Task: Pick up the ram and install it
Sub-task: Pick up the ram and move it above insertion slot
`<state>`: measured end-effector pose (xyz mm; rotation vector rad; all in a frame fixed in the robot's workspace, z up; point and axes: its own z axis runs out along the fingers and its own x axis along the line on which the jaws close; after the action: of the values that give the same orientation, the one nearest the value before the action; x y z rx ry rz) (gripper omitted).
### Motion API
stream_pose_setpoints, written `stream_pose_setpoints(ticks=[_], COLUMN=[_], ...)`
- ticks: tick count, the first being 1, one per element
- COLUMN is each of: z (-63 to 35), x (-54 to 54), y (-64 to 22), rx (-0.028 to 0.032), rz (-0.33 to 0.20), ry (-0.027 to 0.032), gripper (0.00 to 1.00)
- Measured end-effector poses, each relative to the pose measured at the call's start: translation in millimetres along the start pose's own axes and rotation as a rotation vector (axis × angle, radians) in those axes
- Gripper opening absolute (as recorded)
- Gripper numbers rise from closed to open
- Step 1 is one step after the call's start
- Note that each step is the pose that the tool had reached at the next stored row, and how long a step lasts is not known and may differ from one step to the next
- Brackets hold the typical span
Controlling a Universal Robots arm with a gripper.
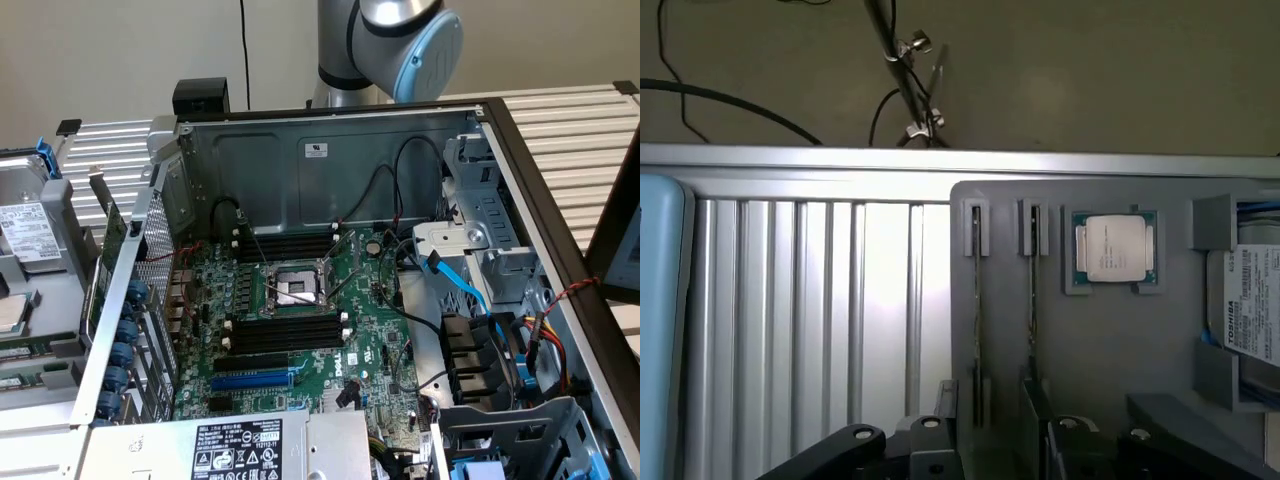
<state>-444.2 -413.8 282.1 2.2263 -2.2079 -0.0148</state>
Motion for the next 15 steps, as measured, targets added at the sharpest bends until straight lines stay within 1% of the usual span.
stream_pose_setpoints(ticks=[2, 5, 10, 15], z=[3.5, 9.0, 18.3, 27.3], x=[0.0, -0.1, -7.3, -7.2], y=[-4.0, -5.1, -3.8, -0.7], rx=[-0.0001, -0.0001, 0.0, 0.0001], rz=[0.0, 0.0, 0.0, 0.0], ry=[0.0, 0.0, -0.0001, 0.0015], gripper=[0.38, 0.38, 0.38, 0.38])
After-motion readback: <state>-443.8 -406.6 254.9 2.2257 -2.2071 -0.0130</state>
